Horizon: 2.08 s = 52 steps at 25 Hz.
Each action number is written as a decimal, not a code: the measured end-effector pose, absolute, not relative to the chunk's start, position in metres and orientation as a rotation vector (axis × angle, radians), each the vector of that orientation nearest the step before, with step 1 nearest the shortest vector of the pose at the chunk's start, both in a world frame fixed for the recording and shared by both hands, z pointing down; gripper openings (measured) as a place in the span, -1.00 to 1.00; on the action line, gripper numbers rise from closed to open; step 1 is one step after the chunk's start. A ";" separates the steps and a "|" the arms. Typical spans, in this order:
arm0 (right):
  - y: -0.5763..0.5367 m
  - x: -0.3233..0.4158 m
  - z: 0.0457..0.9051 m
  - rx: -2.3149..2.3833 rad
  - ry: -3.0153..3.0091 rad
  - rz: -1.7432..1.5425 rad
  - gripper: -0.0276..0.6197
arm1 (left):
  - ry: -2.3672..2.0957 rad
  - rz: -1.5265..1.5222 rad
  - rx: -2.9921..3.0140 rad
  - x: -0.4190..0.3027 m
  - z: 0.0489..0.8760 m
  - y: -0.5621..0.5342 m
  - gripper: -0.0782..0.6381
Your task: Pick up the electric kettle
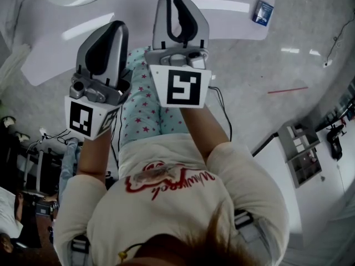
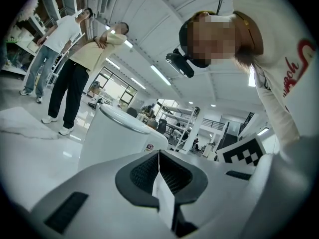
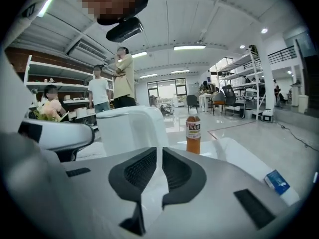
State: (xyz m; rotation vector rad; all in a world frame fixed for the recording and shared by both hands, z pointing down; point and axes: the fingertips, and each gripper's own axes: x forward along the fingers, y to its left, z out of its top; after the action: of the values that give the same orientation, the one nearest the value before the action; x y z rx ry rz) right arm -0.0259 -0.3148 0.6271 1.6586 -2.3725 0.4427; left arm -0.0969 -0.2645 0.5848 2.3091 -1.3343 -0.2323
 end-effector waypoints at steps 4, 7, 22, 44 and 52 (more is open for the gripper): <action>-0.324 -0.029 0.640 1.633 -2.348 0.421 -0.48 | -1.326 -0.231 2.310 -0.097 0.582 -0.265 -0.75; -0.332 -0.027 0.645 1.666 -2.320 0.426 -0.39 | -1.339 -0.235 2.298 -0.102 0.578 -0.266 -0.75; -0.373 -0.032 0.669 1.752 -2.207 0.356 -0.36 | -1.353 -0.222 2.234 -0.119 0.580 -0.250 -0.75; -0.406 -0.034 0.697 1.847 -2.200 0.434 -0.64 | -1.332 -0.234 2.160 -0.133 0.593 -0.244 -0.75; -0.413 -0.032 0.694 1.860 -2.286 0.535 -0.75 | -1.339 -0.229 2.131 -0.141 0.593 -0.243 -0.75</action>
State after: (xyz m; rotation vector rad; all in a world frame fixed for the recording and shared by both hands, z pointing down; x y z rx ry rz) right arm -0.0321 -0.4129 0.6936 1.8603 -2.2858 0.5354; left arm -0.1413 -0.2432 0.5926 2.1308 -1.3394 -0.2295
